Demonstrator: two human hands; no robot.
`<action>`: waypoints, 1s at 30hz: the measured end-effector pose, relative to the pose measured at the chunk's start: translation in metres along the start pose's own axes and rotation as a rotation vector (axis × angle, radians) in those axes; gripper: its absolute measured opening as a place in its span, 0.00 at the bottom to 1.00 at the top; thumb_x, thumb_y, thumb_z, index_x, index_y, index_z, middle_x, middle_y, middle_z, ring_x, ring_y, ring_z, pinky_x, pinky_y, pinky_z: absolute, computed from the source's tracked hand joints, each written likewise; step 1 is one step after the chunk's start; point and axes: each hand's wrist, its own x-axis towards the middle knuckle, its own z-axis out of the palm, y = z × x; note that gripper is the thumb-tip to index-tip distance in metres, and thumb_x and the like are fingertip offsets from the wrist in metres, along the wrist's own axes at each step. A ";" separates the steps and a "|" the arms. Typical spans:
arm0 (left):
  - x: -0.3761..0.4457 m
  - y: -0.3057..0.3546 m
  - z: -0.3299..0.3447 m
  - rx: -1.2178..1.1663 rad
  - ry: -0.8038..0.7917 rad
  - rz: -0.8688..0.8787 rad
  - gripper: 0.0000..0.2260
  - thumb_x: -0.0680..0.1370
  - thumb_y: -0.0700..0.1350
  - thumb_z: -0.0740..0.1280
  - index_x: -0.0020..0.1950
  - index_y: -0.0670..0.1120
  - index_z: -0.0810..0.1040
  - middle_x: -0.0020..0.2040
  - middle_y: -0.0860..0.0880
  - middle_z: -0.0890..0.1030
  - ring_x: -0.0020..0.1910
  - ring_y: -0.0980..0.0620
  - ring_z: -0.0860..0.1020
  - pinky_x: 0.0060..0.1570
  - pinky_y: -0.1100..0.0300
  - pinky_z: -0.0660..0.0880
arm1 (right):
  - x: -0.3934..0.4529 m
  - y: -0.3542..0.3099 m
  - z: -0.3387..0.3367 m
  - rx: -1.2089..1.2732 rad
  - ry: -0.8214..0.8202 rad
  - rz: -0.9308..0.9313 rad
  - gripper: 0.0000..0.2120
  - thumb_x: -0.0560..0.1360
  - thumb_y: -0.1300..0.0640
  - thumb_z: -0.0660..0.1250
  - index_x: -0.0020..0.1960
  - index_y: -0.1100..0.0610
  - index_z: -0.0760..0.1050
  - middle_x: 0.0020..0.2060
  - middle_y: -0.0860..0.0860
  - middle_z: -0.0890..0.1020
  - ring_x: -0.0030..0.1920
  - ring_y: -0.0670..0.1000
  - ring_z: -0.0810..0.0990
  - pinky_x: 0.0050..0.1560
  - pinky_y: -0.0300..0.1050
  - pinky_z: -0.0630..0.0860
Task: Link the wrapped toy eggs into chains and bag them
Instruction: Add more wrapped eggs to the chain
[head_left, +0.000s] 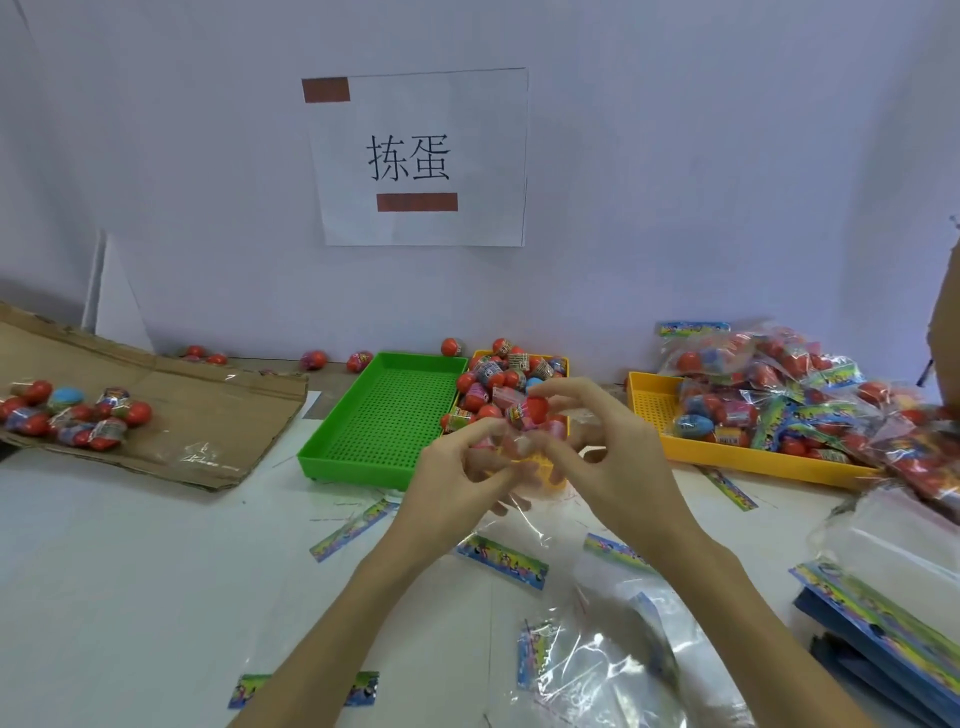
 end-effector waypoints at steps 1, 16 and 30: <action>0.000 0.001 0.001 -0.003 0.002 0.000 0.10 0.79 0.42 0.75 0.58 0.44 0.81 0.42 0.43 0.88 0.38 0.41 0.87 0.38 0.47 0.83 | -0.001 -0.001 -0.001 0.006 -0.025 -0.006 0.19 0.77 0.60 0.74 0.62 0.41 0.78 0.52 0.37 0.81 0.32 0.48 0.83 0.35 0.39 0.80; -0.007 0.006 0.004 0.155 0.075 0.163 0.13 0.77 0.61 0.73 0.60 0.61 0.81 0.37 0.51 0.83 0.35 0.51 0.87 0.35 0.40 0.81 | -0.005 0.000 0.002 0.035 -0.081 0.041 0.10 0.81 0.59 0.69 0.60 0.50 0.81 0.49 0.45 0.82 0.34 0.48 0.84 0.37 0.42 0.82; -0.008 0.009 0.004 0.238 0.078 0.213 0.09 0.76 0.53 0.70 0.55 0.54 0.83 0.38 0.54 0.84 0.34 0.58 0.83 0.36 0.62 0.78 | -0.013 -0.012 0.010 -0.124 -0.204 -0.093 0.07 0.82 0.49 0.65 0.59 0.43 0.78 0.45 0.33 0.80 0.35 0.43 0.82 0.35 0.32 0.75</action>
